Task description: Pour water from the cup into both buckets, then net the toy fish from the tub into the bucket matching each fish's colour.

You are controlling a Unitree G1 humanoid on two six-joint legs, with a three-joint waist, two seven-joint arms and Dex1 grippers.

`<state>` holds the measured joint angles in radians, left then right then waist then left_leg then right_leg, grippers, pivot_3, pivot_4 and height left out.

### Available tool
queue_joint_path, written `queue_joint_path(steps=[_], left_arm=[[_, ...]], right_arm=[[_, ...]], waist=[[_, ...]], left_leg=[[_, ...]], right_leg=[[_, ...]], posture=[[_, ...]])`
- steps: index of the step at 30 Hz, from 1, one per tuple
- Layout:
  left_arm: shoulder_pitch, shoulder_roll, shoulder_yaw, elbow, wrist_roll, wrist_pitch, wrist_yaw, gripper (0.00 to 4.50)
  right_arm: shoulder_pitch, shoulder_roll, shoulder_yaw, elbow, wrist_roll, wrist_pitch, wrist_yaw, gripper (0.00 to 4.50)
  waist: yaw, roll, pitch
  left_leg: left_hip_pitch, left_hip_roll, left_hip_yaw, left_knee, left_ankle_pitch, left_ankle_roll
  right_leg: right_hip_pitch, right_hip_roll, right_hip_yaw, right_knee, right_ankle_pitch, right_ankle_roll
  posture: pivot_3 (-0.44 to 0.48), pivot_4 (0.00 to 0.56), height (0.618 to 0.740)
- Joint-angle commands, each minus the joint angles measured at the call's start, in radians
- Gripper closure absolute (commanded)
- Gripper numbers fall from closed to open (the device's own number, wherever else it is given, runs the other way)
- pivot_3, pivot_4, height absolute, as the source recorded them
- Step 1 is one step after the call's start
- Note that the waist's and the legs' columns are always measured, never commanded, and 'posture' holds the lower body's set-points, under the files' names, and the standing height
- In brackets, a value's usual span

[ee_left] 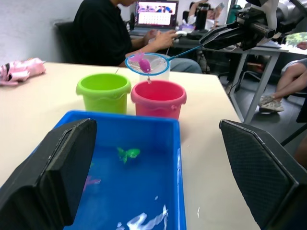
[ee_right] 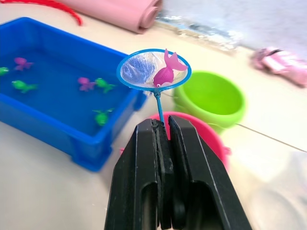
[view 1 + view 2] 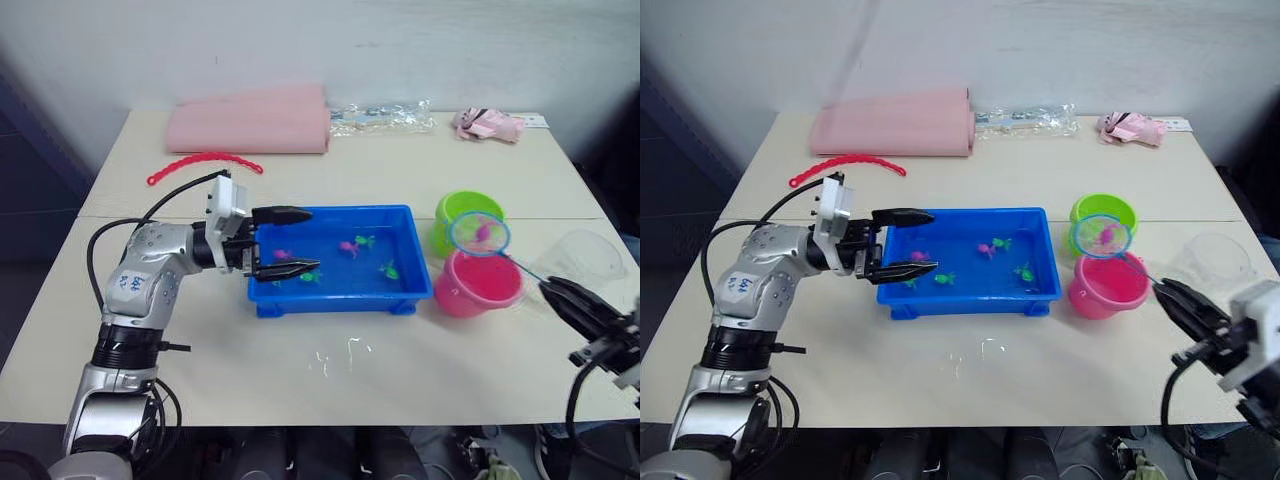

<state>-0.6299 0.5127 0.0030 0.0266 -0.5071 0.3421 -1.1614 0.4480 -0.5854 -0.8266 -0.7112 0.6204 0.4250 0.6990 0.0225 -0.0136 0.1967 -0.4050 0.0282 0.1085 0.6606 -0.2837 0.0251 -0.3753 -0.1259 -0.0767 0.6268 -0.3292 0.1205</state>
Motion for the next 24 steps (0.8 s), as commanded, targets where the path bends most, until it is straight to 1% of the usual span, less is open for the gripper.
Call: queue_joint_path(steps=[1, 3, 6, 10, 12, 15, 21, 24], left_arm=[[-0.024, -0.014, -0.002, 0.005, -0.014, -0.007, -0.01, 0.04], [-0.028, -0.022, -0.007, 0.009, -0.01, -0.01, -0.01, 0.04], [-0.028, -0.03, -0.012, 0.015, -0.002, -0.017, -0.011, 0.04], [-0.022, -0.032, -0.012, 0.011, -0.002, -0.017, -0.006, 0.04], [-0.019, -0.033, -0.013, 0.007, -0.002, -0.016, -0.004, 0.04], [-0.015, -0.036, -0.017, -0.003, -0.004, -0.011, 0.001, 0.04], [-0.005, -0.034, -0.021, -0.021, -0.007, -0.002, 0.006, 0.04], [-0.002, -0.032, -0.021, -0.027, -0.008, 0.004, 0.011, 0.04]], right_arm=[[0.061, 0.001, -0.041, 0.056, -0.114, -0.181, 0.077, 4.5], [0.081, 0.011, -0.027, 0.104, -0.18, -0.286, 0.097, 4.5], [0.069, 0.032, -0.011, 0.178, -0.263, -0.436, 0.088, 4.5], [0.074, 0.016, 0.039, 0.306, -0.382, -0.667, 0.128, 4.5], [0.063, 0.014, 0.055, 0.353, -0.426, -0.767, 0.118, 4.5], [0.044, -0.01, 0.074, 0.419, -0.546, -0.933, 0.079, 4.5], [0.028, -0.067, 0.102, 0.541, -0.713, -1.169, -0.001, 4.5], [0.004, -0.095, 0.079, 0.573, -0.856, -1.285, -0.083, 4.5]], waist=[[-0.001, 0.0, 0.0], [-0.003, 0.0, 0.0], [-0.003, 0.0, 0.0], [-0.002, 0.0, 0.0], [-0.002, 0.0, 0.0], [-0.003, 0.0, 0.0], [-0.004, 0.0, 0.0], [-0.004, 0.0, 0.0]], left_leg=[[0.0, 0.0, 0.0, 0.0, 0.0, 0.0], [0.001, 0.0, 0.0, 0.0, 0.0, 0.0], [0.001, 0.0, 0.001, 0.0, 0.0, 0.0], [0.001, 0.0, 0.001, 0.0, 0.0, -0.001], [0.001, 0.0, 0.001, 0.0, 0.0, -0.001], [0.001, 0.0, 0.001, 0.0, 0.0, -0.001], [0.001, 0.0, 0.001, 0.0, 0.001, -0.002], [0.001, 0.0, 0.001, 0.001, 0.001, -0.002]], right_leg=[[0.0, 0.0, 0.0, 0.0, 0.0, 0.0], [0.0, 0.001, 0.001, 0.0, 0.0, 0.0], [0.0, 0.001, 0.001, 0.0, 0.0, 0.0], [0.0, 0.001, 0.001, 0.0, 0.0, 0.0], [0.0, 0.001, 0.001, 0.0, 0.0, 0.0], [0.0, 0.001, 0.001, 0.0, 0.0, 0.0], [0.0, 0.0, 0.002, 0.0, 0.0, 0.0], [0.0, 0.0, 0.002, 0.0, 0.0, 0.0]], posture=[[0.0, 0.15, 0.74], [0.0, 0.15, 0.74], [0.0, 0.15, 0.74], [0.0, 0.15, 0.74], [0.0, 0.15, 0.74], [0.0, 0.15, 0.74], [0.0, 0.15, 0.74], [0.0, 0.15, 0.74]])
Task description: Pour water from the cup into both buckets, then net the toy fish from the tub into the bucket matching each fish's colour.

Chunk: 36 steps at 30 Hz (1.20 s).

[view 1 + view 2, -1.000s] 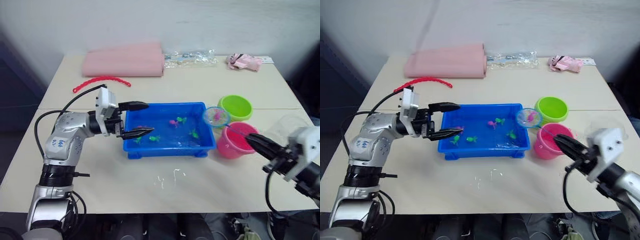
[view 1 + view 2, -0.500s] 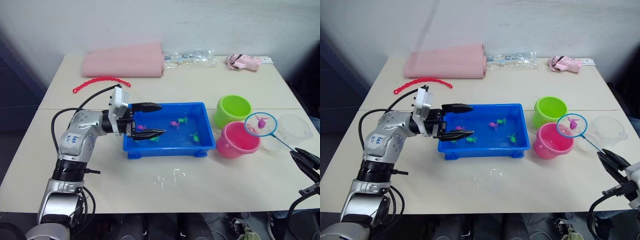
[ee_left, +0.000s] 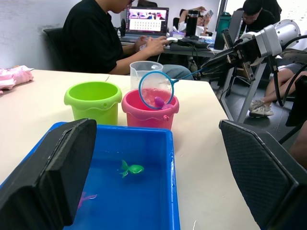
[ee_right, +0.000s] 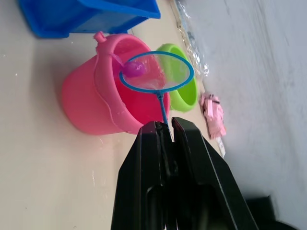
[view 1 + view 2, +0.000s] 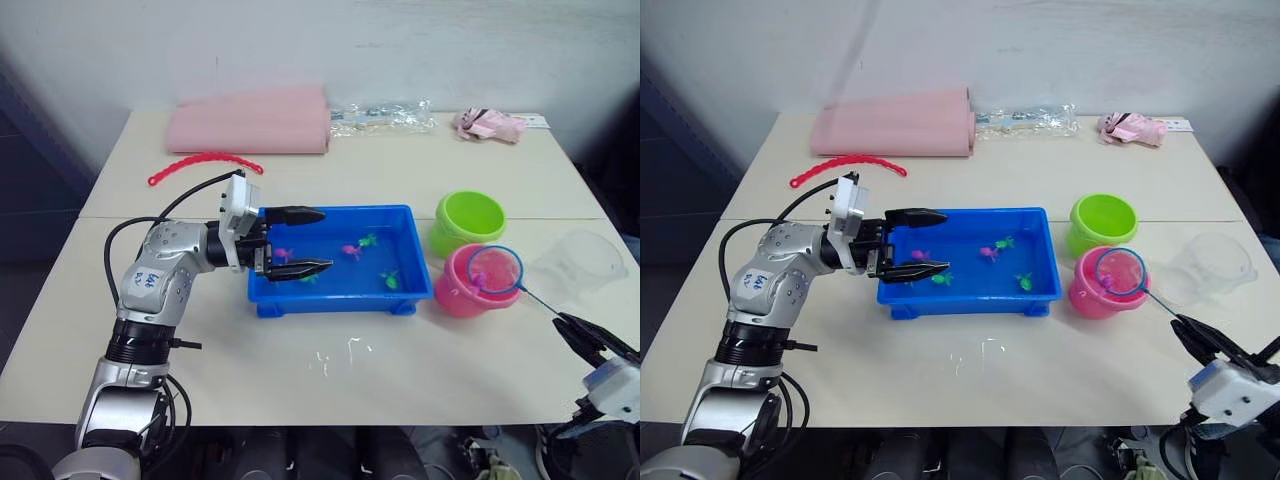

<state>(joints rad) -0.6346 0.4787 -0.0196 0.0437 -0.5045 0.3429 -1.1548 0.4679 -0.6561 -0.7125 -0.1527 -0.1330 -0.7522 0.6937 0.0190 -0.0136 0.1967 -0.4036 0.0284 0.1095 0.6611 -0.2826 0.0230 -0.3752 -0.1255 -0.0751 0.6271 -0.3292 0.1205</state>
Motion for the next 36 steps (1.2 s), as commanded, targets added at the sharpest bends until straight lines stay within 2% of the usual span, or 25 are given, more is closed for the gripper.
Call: queue_joint_path(steps=[1, 5, 9, 16, 18, 22, 27, 30, 36], left_arm=[[0.003, 0.002, 0.002, -0.045, -0.011, 0.005, 0.005, 0.04], [0.004, 0.002, 0.001, -0.048, -0.011, 0.007, 0.006, 0.04], [0.005, 0.0, 0.002, -0.047, -0.011, 0.005, 0.008, 0.04], [0.019, 0.007, 0.01, -0.046, -0.009, -0.004, 0.006, 0.04], [0.031, 0.013, 0.02, -0.045, -0.011, -0.007, 0.008, 0.04], [0.069, 0.039, 0.06, -0.042, -0.013, -0.015, 0.02, 0.04], [0.115, 0.063, 0.13, -0.063, -0.035, 0.011, 0.081, 0.04], [0.151, 0.081, 0.167, -0.088, -0.027, 0.005, 0.115, 0.04], [0.274, 0.152, 0.269, -0.154, -0.018, -0.016, 0.166, 0.04]], right_arm=[[-0.024, -0.03, -0.04, 0.024, -0.138, -0.132, -0.107, 4.5], [-0.066, -0.045, -0.074, 0.042, -0.301, -0.182, -0.234, 4.5], [-0.062, -0.071, -0.072, 0.076, -0.355, -0.2, -0.312, 4.5], [-0.059, -0.111, -0.048, 0.077, -0.325, -0.177, -0.374, 4.5], [-0.06, -0.117, -0.007, 0.053, -0.201, -0.113, -0.338, 4.5], [-0.085, -0.146, 0.145, -0.09, 0.266, 0.162, -0.2, 4.5], [-0.224, -0.194, 0.239, -0.244, 0.591, 0.487, -0.135, 4.5], [-0.304, -0.212, 0.291, -0.293, 0.698, 0.659, -0.119, 4.5], [-0.514, -0.232, 0.442, -0.289, 0.769, 0.958, -0.104, 4.5]], waist=[[-0.001, 0.0, 0.0], [-0.002, 0.0, 0.0], [-0.001, 0.0, 0.0], [-0.009, 0.0, 0.0], [-0.016, 0.0, 0.0], [-0.026, 0.0, 0.0], [-0.03, 0.0, 0.0], [-0.02, 0.0, 0.0], [-0.02, 0.0, 0.0]], left_leg=[[0.0, 0.0, 0.0, 0.0, 0.0, 0.0], [0.0, 0.0, 0.0, 0.0, 0.001, -0.001], [0.0, 0.0, 0.0, 0.0, 0.001, -0.001], [0.0, 0.0, 0.0, 0.0, 0.001, -0.001], [0.0, 0.0, 0.0, 0.0, 0.001, -0.001], [0.0, 0.001, -0.001, 0.0, 0.001, -0.001], [0.001, 0.002, -0.001, 0.001, 0.001, 0.0], [0.001, 0.001, -0.003, 0.001, 0.001, 0.0], [-0.001, 0.0, -0.003, 0.002, 0.0, 0.001]], right_leg=[[0.0, 0.0, 0.0, 0.0, 0.0, 0.0], [0.0, 0.0, 0.0, 0.0, 0.0, 0.0], [0.0, 0.0, 0.0, 0.0, 0.0, 0.0], [0.0, 0.0, 0.0, 0.0, 0.0, 0.0], [0.0, 0.0, 0.0, 0.0, 0.0, 0.0], [0.001, 0.0, 0.0, 0.001, 0.0, 0.0], [0.001, -0.001, 0.0, 0.002, 0.0, 0.0], [0.002, -0.005, -0.002, 0.002, 0.0, 0.0], [0.001, -0.006, -0.003, 0.001, 0.0, 0.0]], posture=[[0.0, 0.15, 0.74], [0.0, 0.15, 0.74], [0.0, 0.15, 0.74], [0.0, 0.15, 0.74], [0.0, 0.15, 0.74], [0.0, 0.15, 0.74], [0.0, 0.15, 0.74], [0.0, 0.15, 0.74], [0.0, 0.15, 0.74]])
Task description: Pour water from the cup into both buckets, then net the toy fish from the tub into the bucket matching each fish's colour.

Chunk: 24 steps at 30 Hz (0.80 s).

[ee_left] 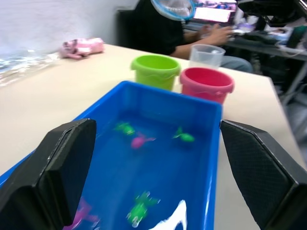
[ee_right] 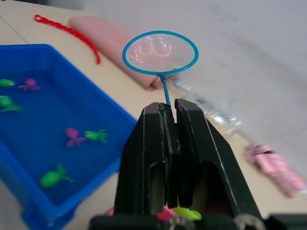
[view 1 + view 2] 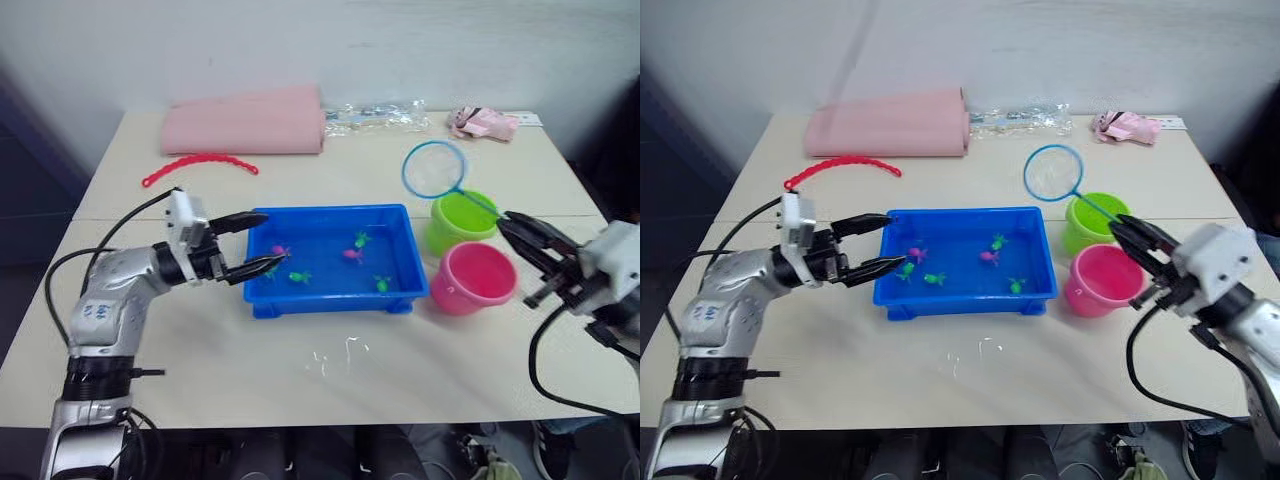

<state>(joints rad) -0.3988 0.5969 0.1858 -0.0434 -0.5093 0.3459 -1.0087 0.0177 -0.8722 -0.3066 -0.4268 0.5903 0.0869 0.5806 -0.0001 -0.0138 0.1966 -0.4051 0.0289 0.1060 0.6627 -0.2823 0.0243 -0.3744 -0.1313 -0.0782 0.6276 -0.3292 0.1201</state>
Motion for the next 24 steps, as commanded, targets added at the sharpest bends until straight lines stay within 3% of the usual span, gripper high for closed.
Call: queue_joint_path(steps=[1, 5, 10, 24], left_arm=[[0.058, 0.045, 0.079, -0.077, -0.015, -0.02, 0.024, 0.04], [0.149, 0.092, 0.147, -0.121, -0.028, -0.016, 0.033, 0.04], [0.207, 0.107, 0.177, -0.167, -0.033, -0.012, 0.051, 0.04], [0.247, 0.08, 0.165, -0.241, -0.044, -0.002, 0.113, 0.04]], right_arm=[[-0.088, -0.018, 0.053, -0.013, 0.058, 0.165, 0.015, 4.5], [-0.193, -0.035, 0.155, 0.014, 0.083, 0.358, 0.069, 4.5], [-0.291, -0.033, 0.275, 0.093, -0.01, 0.42, 0.145, 4.5], [-0.446, -0.044, 0.369, 0.3, -0.333, 0.169, 0.227, 4.5]], waist=[[-0.002, 0.0, 0.0], [-0.002, 0.0, 0.0], [0.0, 0.0, 0.0], [-0.004, 0.0, 0.0]], left_leg=[[0.0, 0.0, 0.0, 0.0, 0.0, 0.0], [0.0, 0.0, 0.0, 0.0, -0.001, 0.0], [0.0, 0.0, 0.0, 0.0, -0.002, 0.001], [0.0, 0.001, 0.003, -0.001, -0.003, 0.0]], right_leg=[[0.0, 0.0, 0.0, 0.0, 0.0, 0.0], [-0.001, -0.001, 0.0, 0.0, 0.0, 0.0], [-0.001, -0.002, 0.0, 0.0, 0.0, 0.0], [-0.002, 0.0, 0.001, -0.001, 0.0, 0.0]], posture=[[0.0, 0.15, 0.74], [0.0, 0.15, 0.74], [0.0, 0.15, 0.74], [0.0, 0.15, 0.74]])
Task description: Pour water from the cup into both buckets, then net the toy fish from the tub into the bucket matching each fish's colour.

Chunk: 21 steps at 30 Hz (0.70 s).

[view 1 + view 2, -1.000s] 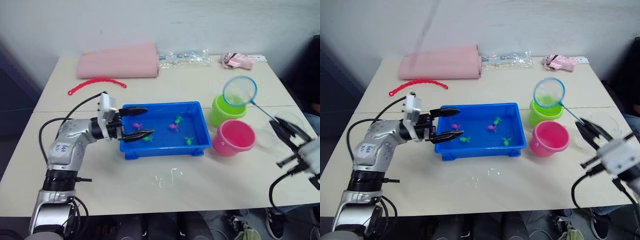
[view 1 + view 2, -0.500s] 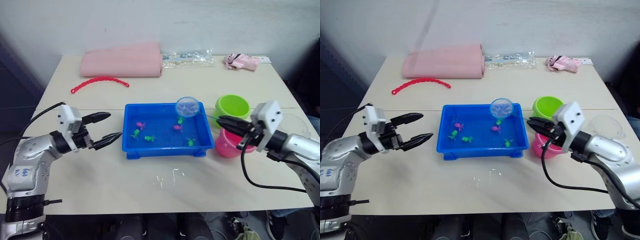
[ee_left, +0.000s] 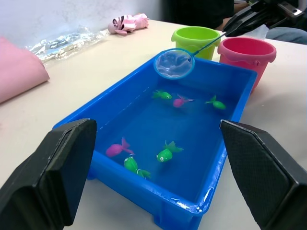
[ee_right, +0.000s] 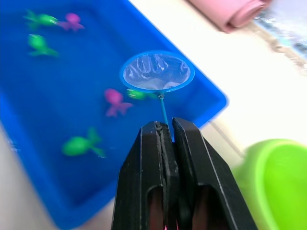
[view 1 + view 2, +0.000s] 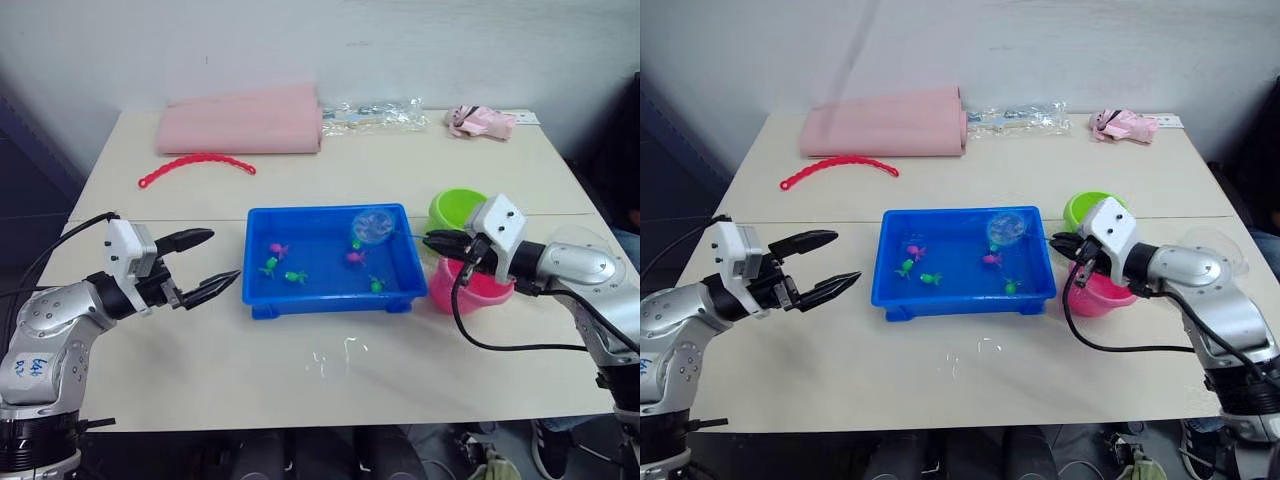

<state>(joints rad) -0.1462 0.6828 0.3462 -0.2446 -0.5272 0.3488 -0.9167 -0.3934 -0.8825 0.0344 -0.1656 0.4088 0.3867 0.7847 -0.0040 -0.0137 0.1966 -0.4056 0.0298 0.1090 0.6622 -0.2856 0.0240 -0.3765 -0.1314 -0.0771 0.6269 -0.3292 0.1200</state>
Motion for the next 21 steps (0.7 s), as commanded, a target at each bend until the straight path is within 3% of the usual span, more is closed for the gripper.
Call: queue_joint_path(steps=[1, 6, 12, 21], left_arm=[[-0.011, -0.007, 0.001, -0.038, -0.025, -0.005, 0.022, 0.04], [-0.029, -0.008, -0.012, -0.03, -0.026, -0.003, 0.022, 0.04], [-0.041, -0.007, -0.025, -0.027, -0.031, 0.004, 0.019, 0.04], [-0.058, -0.008, -0.038, -0.02, -0.03, 0.006, 0.019, 0.04]], right_arm=[[-0.033, -0.04, 0.036, 0.039, -0.172, -0.145, 0.026, 4.5], [-0.027, -0.1, 0.083, 0.052, -0.323, -0.243, 0.032, 4.5], [-0.03, -0.104, 0.098, 0.07, -0.386, -0.277, 0.068, 4.5], [-0.055, -0.108, 0.123, -0.052, -0.388, -0.08, 0.179, 4.5]], waist=[[0.0, 0.0, 0.0], [0.001, 0.0, 0.0], [0.0, 0.0, 0.0], [0.001, 0.0, 0.0]], left_leg=[[0.0, 0.0, 0.0, 0.0, 0.0, 0.0], [0.0, 0.0, 0.001, 0.0, 0.0, 0.0], [0.0, 0.0, 0.001, 0.0, 0.0, 0.0], [0.0, 0.0, 0.001, 0.0, 0.0, 0.0]], right_leg=[[0.0, 0.0, 0.0, 0.0, 0.0, 0.0], [0.0, 0.0, 0.0, 0.0, 0.0, 0.0], [0.0, 0.001, 0.001, 0.0, 0.0, 0.0], [0.0, 0.0, 0.001, 0.0, 0.0, 0.0]], posture=[[0.0, 0.15, 0.74], [0.0, 0.15, 0.74], [0.0, 0.15, 0.74], [0.0, 0.15, 0.74]])
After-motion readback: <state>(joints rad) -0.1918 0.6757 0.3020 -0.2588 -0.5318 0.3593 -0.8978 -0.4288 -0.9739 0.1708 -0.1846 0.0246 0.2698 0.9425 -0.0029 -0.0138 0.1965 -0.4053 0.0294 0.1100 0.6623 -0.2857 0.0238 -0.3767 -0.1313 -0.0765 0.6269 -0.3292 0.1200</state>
